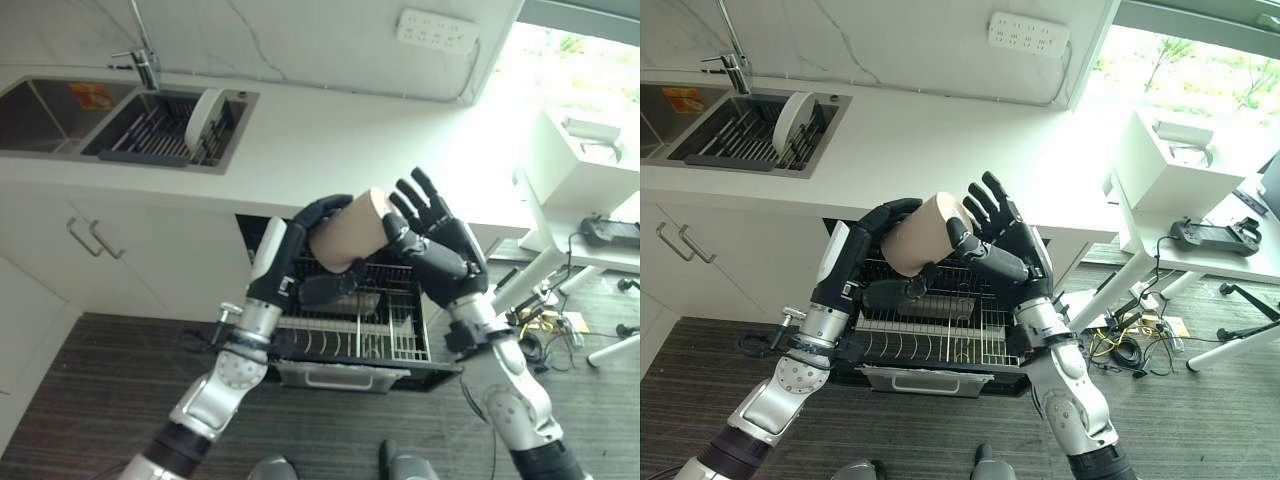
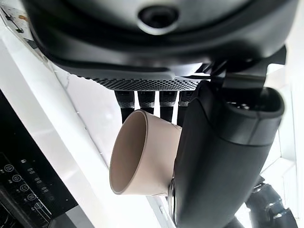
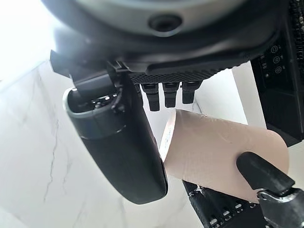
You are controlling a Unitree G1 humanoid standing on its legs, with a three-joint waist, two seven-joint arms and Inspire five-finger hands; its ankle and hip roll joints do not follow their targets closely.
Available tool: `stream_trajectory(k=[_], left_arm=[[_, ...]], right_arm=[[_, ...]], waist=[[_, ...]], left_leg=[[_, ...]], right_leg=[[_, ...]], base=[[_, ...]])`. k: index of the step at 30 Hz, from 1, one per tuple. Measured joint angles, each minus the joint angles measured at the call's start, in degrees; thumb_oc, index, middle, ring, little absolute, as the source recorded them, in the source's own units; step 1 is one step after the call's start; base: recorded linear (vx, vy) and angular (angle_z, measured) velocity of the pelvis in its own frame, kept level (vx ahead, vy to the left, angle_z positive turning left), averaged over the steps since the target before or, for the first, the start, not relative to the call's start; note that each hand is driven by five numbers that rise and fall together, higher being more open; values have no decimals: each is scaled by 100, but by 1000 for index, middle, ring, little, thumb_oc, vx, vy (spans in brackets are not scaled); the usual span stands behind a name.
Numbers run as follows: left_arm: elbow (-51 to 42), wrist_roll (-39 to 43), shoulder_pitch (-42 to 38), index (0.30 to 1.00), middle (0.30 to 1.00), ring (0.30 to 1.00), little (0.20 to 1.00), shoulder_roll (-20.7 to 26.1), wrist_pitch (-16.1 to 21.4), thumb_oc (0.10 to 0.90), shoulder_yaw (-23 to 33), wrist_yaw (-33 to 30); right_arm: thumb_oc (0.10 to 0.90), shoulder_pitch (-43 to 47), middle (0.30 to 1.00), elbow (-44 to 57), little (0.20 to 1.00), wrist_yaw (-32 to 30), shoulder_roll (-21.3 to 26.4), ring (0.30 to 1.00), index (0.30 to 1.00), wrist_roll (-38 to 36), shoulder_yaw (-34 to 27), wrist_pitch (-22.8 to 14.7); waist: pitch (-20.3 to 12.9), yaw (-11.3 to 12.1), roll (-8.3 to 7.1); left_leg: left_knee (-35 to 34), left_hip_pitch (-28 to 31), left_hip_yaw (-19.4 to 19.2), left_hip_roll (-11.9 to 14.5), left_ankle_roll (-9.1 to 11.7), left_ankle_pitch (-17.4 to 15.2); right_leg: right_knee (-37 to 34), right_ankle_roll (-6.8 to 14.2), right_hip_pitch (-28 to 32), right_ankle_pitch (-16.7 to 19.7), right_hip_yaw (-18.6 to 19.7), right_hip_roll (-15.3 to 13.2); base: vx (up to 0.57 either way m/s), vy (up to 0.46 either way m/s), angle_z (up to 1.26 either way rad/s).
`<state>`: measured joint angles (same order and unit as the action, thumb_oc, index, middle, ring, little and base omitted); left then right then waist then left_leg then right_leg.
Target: Place the dishes in the dishwasher.
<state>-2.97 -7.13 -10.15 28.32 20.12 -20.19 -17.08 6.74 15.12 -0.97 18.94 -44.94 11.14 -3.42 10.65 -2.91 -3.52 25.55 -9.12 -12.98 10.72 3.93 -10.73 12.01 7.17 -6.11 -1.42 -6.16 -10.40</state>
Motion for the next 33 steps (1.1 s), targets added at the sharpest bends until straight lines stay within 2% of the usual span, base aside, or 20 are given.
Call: stream_trajectory(k=[3, 11, 22, 30, 33], left_arm=[[3, 0, 0, 300, 300, 300, 300, 2, -23, 400, 6, -3], [7, 1, 0, 300, 300, 300, 300, -3, -25, 400, 6, -5], [43, -4, 39, 300, 300, 300, 300, -10, -23, 400, 23, -236], [253, -2, 48, 300, 300, 300, 300, -43, -14, 400, 525, -767], [306, -1, 216, 300, 300, 300, 300, -53, -13, 400, 739, -772]], right_arm=[[800, 29, 900, 1, 900, 1, 36, 900, 900, 207, 0, 0], [800, 59, 900, 1, 900, 1, 111, 900, 900, 191, 8, 26], [800, 48, 900, -4, 900, 178, 119, 900, 900, -256, 78, 278], [800, -16, 900, -21, 900, 241, 118, 900, 900, -310, 178, 421], [800, -30, 900, -22, 900, 241, 110, 900, 900, -354, 116, 484]], waist=[[0, 1, 0], [-3, 1, 5], [-7, -6, 12], [-44, -22, 70], [-56, -36, 87]], left_leg=[[-3, 2, -35, 3, 0, 0], [-50, 22, -73, 6, 0, 1], [-76, 52, -83, 7, -1, 2], [-95, 133, -96, 7, 0, -1], [-92, 134, -96, 8, 1, -1]], right_leg=[[6, -5, -31, 2, 37, 0], [-4, -13, -43, 5, 79, 3], [-4, 17, -31, 23, 81, 9], [-30, -18, 44, 1, 88, 10], [-30, -18, 47, 2, 90, 11]], base=[[-19, 1, -7], [-7, -1, -2], [0, 0, 0], [11, 6, 0], [25, 13, 0]])
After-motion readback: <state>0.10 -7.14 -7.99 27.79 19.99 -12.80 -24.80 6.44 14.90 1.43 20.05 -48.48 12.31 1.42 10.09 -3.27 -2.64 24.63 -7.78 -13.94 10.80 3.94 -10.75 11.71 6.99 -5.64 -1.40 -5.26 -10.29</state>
